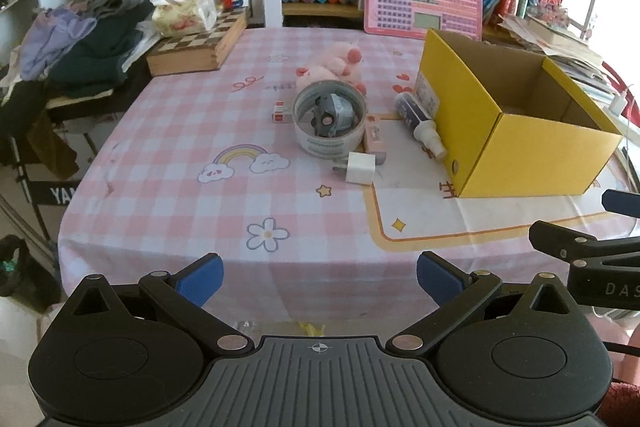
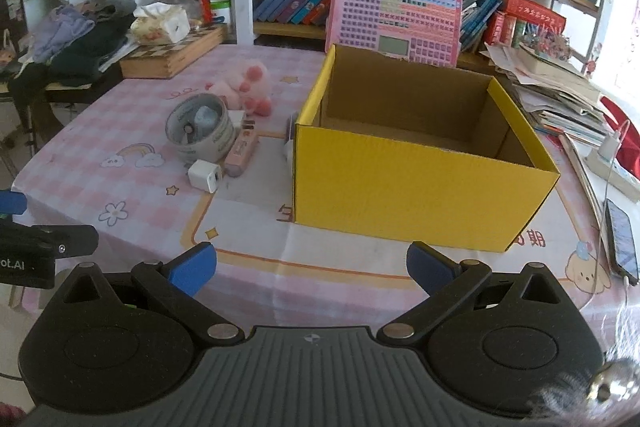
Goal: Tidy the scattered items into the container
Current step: 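Move both tools toward the items beside the yellow box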
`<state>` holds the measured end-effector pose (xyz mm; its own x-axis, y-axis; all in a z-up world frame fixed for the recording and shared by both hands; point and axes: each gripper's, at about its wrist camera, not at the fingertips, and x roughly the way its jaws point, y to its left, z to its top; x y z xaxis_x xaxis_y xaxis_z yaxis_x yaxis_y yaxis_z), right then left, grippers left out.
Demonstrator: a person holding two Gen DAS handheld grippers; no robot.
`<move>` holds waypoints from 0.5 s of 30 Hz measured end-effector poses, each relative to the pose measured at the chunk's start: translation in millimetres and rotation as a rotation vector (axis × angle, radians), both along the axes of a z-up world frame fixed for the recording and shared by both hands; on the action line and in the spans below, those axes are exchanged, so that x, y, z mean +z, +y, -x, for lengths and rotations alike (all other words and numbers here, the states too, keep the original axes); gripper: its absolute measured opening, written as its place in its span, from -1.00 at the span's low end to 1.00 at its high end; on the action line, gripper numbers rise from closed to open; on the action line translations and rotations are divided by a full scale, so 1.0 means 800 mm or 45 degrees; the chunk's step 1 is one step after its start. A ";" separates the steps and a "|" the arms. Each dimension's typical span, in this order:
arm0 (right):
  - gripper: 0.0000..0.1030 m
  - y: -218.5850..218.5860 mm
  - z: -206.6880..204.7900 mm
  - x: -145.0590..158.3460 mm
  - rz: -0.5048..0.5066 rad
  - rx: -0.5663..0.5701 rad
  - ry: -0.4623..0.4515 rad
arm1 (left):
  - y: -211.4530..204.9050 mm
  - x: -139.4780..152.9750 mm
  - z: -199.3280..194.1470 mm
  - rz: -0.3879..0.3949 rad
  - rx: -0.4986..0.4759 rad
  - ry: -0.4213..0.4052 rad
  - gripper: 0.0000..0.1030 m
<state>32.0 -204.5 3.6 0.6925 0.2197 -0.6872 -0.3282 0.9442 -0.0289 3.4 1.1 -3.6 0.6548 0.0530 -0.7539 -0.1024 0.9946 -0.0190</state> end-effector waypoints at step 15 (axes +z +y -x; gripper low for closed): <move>1.00 -0.027 -0.016 0.003 -0.017 0.138 -0.039 | -0.035 0.013 0.007 -0.068 0.056 -0.081 1.00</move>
